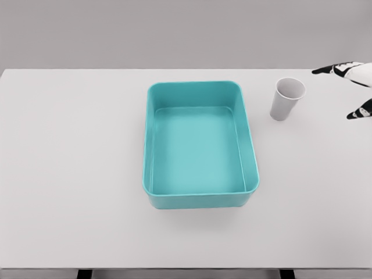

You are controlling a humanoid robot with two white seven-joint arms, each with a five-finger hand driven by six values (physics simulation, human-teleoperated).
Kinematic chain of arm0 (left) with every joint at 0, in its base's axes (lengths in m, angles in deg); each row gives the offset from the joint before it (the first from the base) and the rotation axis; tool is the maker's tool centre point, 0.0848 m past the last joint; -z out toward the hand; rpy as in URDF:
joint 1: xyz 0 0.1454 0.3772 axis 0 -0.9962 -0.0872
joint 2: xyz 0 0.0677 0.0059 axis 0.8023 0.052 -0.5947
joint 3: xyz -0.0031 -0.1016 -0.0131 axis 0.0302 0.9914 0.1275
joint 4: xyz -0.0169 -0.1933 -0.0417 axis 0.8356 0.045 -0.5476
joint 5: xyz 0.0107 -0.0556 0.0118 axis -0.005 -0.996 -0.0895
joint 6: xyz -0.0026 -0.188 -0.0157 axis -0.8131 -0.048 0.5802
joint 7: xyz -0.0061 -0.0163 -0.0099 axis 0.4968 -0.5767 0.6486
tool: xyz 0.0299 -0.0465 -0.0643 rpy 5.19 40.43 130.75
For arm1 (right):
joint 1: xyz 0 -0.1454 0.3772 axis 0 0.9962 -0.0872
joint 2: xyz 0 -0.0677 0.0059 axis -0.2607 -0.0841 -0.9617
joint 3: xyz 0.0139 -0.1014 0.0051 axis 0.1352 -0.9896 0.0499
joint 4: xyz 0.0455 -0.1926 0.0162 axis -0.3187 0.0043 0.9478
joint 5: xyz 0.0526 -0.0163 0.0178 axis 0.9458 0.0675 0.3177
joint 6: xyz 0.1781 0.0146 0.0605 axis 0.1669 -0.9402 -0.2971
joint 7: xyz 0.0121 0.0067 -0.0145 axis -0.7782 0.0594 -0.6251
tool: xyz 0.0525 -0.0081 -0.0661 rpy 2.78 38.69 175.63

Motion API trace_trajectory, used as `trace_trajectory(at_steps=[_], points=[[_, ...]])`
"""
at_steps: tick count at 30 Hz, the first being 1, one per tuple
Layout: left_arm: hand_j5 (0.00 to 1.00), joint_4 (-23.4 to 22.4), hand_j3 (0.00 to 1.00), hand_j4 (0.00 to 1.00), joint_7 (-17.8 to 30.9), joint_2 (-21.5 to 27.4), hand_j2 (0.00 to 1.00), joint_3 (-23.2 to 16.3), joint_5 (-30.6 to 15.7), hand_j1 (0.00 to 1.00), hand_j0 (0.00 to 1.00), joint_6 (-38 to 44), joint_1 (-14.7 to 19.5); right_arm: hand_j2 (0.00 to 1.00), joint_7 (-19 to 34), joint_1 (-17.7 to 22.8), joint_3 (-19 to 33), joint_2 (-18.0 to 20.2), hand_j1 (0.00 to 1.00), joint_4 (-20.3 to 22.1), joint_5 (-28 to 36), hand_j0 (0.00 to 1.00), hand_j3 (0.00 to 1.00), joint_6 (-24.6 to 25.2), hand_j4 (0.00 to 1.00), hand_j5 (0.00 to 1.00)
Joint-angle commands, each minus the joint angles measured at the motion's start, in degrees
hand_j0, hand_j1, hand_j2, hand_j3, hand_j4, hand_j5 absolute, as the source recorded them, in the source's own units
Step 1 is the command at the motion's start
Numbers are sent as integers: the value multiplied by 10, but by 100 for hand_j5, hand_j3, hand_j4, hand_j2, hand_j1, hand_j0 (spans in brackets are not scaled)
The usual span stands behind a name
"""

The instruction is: Put the paper cup into the basket with your right arm

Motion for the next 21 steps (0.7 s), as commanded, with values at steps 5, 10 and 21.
trace_trajectory(at_steps=[5,10,21], points=[[100,0,100,100,1,0,100,1,0,100,100,0,-1,100,10,0,21,-33,100,-29,53,100,100,9,100,100],[100,0,100,100,0,0,100,1,0,100,100,0,0,100,31,-15,61,-167,100,-290,341,100,100,45,100,100],[100,0,100,100,1,0,100,1,0,100,100,0,0,100,31,-19,67,-256,100,-378,349,100,100,57,100,100]])
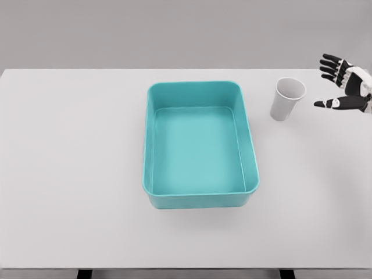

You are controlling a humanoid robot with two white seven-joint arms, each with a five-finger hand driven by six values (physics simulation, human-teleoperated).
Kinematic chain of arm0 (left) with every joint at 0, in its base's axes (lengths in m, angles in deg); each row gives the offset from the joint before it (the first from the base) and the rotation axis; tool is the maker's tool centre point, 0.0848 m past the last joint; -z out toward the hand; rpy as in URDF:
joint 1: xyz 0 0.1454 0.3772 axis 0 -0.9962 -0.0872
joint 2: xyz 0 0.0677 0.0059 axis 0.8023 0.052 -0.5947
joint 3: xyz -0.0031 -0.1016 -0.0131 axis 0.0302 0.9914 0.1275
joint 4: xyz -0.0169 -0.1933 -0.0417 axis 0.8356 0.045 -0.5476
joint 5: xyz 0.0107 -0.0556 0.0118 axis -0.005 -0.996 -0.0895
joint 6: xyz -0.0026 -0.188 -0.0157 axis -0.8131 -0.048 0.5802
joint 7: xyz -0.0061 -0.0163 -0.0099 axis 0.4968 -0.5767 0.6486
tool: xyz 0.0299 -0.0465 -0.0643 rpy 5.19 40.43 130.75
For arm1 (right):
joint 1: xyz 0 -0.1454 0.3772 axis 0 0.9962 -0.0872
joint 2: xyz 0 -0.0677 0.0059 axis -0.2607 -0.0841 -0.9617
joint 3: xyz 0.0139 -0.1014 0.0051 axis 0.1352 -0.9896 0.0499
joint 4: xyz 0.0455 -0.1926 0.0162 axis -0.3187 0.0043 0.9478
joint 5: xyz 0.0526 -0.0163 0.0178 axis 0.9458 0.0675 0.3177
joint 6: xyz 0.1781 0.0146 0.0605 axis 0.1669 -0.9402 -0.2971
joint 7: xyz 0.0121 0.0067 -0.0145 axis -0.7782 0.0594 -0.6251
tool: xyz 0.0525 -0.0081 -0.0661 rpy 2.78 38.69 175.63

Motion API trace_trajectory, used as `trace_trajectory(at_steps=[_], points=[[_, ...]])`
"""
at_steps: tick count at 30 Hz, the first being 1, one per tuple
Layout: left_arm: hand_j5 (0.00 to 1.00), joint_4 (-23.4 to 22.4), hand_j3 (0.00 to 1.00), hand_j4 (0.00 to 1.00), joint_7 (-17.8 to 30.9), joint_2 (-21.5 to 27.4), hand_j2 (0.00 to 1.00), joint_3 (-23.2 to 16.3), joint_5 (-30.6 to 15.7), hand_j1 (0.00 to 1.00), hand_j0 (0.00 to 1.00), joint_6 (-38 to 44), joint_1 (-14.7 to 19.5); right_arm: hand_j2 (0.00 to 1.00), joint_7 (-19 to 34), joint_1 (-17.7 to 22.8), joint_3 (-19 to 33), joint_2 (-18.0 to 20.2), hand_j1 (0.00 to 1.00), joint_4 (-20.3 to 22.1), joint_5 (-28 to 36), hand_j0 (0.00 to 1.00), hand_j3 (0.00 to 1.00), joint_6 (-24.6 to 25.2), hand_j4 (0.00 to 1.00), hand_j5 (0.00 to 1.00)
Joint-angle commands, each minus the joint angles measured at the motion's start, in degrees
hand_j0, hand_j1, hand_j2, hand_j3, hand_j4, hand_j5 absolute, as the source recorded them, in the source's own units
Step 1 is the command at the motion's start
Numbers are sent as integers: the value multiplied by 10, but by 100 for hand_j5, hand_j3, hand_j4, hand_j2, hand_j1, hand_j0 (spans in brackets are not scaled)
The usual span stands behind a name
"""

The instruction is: Put the paper cup into the basket with your right arm

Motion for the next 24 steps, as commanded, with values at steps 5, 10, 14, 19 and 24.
trace_trajectory(at_steps=[5,10,14,19,24], points=[[100,0,100,100,0,0,100,0,0,100,100,0,1,100,0,0,-5,-21,100,-18,-2,100,100,1,100,100],[100,0,100,100,0,0,100,0,0,100,100,0,1,100,0,-1,-7,-31,100,-23,-4,100,100,-1,100,100],[100,0,100,100,1,0,100,0,0,100,100,0,1,100,0,-3,-18,-38,100,-23,-4,100,100,-2,100,100],[100,0,100,100,0,0,100,0,0,100,100,0,0,100,0,-4,-18,-49,100,-25,-10,100,100,-2,100,100],[100,0,100,100,0,0,100,0,0,100,100,0,0,100,0,-5,-18,-50,100,-25,-10,100,100,-2,100,100]])
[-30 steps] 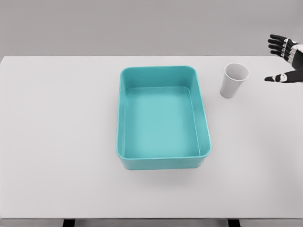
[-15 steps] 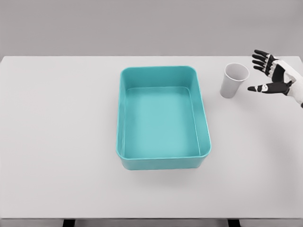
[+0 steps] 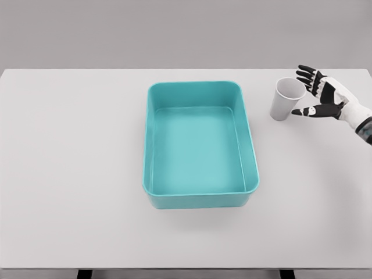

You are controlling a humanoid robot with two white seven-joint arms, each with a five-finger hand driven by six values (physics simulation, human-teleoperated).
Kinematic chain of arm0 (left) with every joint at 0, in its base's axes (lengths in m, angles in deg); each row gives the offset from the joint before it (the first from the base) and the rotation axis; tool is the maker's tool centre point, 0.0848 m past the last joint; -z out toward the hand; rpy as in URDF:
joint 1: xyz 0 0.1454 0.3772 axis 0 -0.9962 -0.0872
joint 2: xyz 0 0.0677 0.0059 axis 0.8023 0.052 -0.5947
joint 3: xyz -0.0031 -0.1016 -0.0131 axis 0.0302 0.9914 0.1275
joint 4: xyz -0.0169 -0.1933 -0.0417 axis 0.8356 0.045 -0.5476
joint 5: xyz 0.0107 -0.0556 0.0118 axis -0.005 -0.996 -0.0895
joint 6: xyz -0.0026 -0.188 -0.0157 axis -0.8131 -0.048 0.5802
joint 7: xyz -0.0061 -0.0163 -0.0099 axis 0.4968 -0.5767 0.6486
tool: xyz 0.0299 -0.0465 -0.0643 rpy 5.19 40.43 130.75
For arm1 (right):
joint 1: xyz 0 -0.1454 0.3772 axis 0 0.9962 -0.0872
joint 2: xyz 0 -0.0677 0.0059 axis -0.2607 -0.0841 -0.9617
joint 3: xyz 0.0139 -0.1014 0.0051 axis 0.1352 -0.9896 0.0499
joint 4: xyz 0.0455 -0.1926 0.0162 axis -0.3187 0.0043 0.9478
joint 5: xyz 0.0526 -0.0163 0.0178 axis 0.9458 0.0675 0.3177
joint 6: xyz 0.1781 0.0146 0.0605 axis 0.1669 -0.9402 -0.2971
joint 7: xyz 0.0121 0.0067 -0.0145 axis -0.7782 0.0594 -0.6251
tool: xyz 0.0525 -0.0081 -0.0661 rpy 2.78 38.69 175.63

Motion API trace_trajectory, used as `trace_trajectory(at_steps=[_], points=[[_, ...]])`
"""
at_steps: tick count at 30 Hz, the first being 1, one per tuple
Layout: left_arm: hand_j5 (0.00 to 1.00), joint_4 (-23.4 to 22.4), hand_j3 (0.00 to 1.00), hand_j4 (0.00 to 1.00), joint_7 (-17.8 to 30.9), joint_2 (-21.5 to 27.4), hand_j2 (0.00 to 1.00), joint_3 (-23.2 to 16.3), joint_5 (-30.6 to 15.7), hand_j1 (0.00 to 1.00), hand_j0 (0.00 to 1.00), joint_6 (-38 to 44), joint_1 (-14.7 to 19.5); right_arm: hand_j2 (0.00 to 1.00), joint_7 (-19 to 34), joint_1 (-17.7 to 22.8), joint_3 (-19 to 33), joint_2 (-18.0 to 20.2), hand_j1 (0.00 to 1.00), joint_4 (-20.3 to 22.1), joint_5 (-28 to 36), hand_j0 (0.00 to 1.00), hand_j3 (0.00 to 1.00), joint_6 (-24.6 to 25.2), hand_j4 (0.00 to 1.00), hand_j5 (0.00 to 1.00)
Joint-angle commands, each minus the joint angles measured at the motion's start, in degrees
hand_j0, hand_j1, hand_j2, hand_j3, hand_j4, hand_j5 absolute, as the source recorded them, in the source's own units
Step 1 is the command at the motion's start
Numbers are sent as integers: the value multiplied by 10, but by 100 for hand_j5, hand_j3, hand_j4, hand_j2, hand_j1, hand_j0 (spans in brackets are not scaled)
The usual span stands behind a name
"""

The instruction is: Put the paper cup into the basket with your right arm

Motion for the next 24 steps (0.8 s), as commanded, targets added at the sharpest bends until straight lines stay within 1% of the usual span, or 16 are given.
trace_trajectory(at_steps=[1,20,24], points=[[100,0,100,100,1,0,100,0,-1,100,100,0,0,100,0,-1,0,-1,100,1,2,100,100,0,100,100],[100,0,100,100,0,0,100,0,-1,100,100,0,0,100,0,-10,-1,-21,100,1,-5,100,100,2,100,100],[100,0,100,100,1,0,100,0,-1,100,100,0,1,100,0,-14,-13,-24,100,1,-10,100,100,2,100,100]])
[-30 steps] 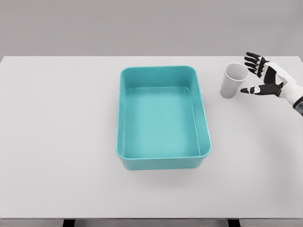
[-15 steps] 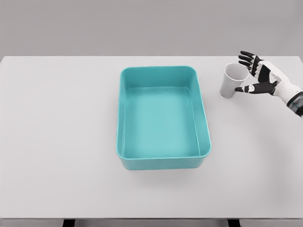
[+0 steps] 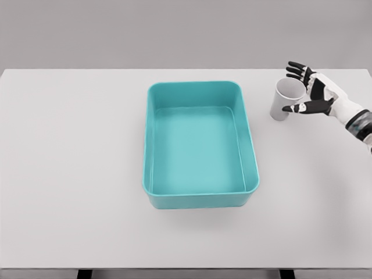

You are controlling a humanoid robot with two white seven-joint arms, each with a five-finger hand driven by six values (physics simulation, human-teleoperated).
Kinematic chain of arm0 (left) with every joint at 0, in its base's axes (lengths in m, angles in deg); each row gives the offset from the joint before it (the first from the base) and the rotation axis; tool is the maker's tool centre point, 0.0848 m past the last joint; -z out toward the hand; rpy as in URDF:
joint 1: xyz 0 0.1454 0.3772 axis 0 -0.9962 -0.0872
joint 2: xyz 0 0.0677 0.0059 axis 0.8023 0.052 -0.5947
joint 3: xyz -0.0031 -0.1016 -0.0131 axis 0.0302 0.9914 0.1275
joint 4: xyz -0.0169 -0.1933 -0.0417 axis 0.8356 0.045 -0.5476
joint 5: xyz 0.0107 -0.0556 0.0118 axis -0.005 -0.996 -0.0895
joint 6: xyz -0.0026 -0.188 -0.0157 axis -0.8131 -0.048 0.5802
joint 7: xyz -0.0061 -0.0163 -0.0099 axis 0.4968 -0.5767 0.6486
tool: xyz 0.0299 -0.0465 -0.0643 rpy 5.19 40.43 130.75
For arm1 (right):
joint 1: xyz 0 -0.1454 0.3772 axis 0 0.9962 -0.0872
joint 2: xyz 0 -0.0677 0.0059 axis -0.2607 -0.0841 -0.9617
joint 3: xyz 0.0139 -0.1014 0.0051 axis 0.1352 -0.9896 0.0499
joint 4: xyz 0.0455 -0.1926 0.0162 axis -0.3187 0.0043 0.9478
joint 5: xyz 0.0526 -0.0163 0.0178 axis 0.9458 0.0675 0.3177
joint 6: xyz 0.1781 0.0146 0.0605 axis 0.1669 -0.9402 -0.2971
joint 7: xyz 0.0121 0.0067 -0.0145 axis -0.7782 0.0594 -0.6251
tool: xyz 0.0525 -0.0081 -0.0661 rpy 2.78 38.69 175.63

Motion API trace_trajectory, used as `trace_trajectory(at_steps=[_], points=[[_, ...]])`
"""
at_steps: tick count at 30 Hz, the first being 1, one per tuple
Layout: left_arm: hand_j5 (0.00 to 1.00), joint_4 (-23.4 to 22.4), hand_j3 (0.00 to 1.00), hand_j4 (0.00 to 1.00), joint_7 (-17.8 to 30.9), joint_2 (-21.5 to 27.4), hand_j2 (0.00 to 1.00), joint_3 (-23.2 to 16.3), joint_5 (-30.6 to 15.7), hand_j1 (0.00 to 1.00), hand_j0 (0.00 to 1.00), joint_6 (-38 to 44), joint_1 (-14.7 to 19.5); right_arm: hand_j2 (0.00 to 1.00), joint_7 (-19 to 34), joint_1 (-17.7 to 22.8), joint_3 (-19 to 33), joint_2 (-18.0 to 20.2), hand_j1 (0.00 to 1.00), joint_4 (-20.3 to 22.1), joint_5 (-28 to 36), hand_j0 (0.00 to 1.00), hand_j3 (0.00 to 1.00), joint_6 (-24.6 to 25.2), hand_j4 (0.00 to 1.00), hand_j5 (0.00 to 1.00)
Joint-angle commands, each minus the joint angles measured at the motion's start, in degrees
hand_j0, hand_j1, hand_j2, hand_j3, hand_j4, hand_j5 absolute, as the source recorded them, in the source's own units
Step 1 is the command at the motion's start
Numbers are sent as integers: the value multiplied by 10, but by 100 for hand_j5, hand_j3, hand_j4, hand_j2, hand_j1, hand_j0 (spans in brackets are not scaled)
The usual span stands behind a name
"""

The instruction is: Put the paper cup into the basket with your right arm

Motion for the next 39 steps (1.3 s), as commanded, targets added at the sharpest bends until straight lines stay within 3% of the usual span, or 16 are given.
trace_trajectory(at_steps=[1,7,9,11,13,22,28,34,39], points=[[100,0,100,100,0,0,100,0,-1,100,100,0,0,100,0,-1,-7,-3,100,0,0,100,100,0,100,100],[100,0,100,100,0,0,100,0,-1,100,100,0,1,100,0,-4,-18,-4,100,2,-1,100,100,0,100,100],[100,0,100,100,0,0,100,0,-1,100,100,0,1,92,0,-4,-18,-4,92,2,-1,92,92,-1,92,92],[100,0,100,100,0,0,100,0,-1,100,100,0,1,76,0,-4,-18,-4,76,4,-1,76,76,-2,76,76],[100,0,100,100,0,0,100,0,-1,100,100,0,0,72,0,-4,-18,-4,72,5,-1,72,72,-2,72,72],[100,0,100,100,0,0,100,0,-1,100,100,0,0,75,0,-9,-16,5,75,19,-10,75,75,-7,75,75],[100,0,100,100,0,0,100,0,-1,100,100,0,0,75,0,-9,-10,20,75,80,-15,75,75,-18,75,75],[100,0,100,100,0,0,100,0,-1,100,100,0,0,75,0,-7,-8,23,75,171,-87,75,75,-19,75,75],[100,0,100,100,0,0,100,0,-1,100,100,0,0,72,0,-6,-8,25,72,218,-109,72,72,-19,72,72]])
